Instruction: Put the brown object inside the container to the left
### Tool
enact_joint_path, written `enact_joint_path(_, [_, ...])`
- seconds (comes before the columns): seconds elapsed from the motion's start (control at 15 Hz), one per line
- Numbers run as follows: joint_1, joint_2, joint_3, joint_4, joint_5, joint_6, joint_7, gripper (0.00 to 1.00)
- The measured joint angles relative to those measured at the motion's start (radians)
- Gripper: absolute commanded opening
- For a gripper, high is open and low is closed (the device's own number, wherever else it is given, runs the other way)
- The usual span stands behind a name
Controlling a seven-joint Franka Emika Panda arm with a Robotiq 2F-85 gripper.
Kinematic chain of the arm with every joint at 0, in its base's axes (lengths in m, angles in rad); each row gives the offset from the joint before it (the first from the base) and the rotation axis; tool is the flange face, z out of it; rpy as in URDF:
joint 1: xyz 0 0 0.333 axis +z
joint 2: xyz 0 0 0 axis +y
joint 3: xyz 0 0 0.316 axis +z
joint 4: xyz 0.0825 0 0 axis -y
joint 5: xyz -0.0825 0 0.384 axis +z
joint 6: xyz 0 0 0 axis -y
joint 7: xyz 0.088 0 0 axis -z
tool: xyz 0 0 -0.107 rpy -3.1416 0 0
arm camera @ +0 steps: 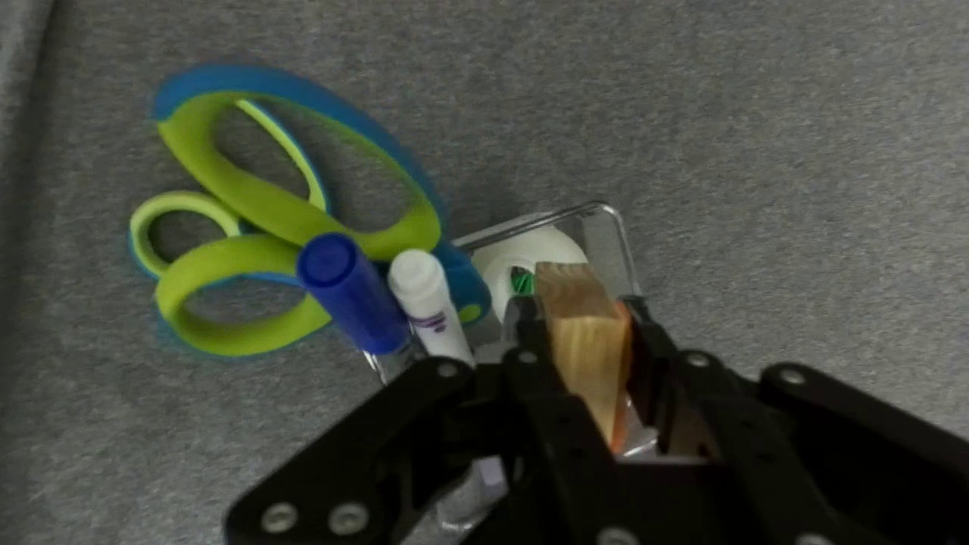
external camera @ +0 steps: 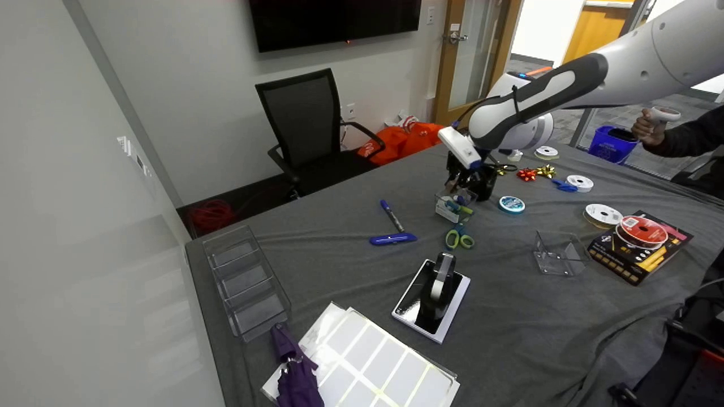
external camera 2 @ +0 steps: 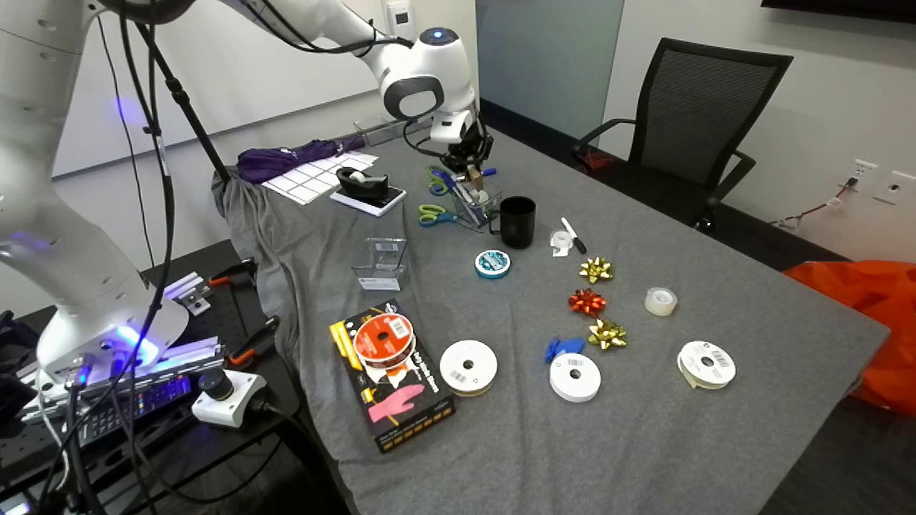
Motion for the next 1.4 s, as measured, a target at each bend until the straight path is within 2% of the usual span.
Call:
enact_joint_path(0.07, [-0.001, 0.019, 0.007, 0.016, 0.006, 0.006, 0.015, 0.38])
enact_joint_path(0.13, [-0.003, 0.038, 0.013, 0.03, 0.011, 0.012, 0.026, 0.55])
enact_joint_path(0.53, [-0.006, 0.087, 0.021, 0.081, 0.011, 0.017, 0.068, 0.96])
enact_joint_path(0.67, [-0.012, 0.086, 0.021, 0.087, 0.011, 0.016, 0.068, 1.0])
enact_joint_path(0.93, [-0.044, 0.069, 0.039, 0.087, 0.012, 0.012, 0.039, 1.0])
enact_joint_path(1.4, [-0.151, -0.029, 0.099, 0.037, 0.044, -0.064, -0.143, 1.0])
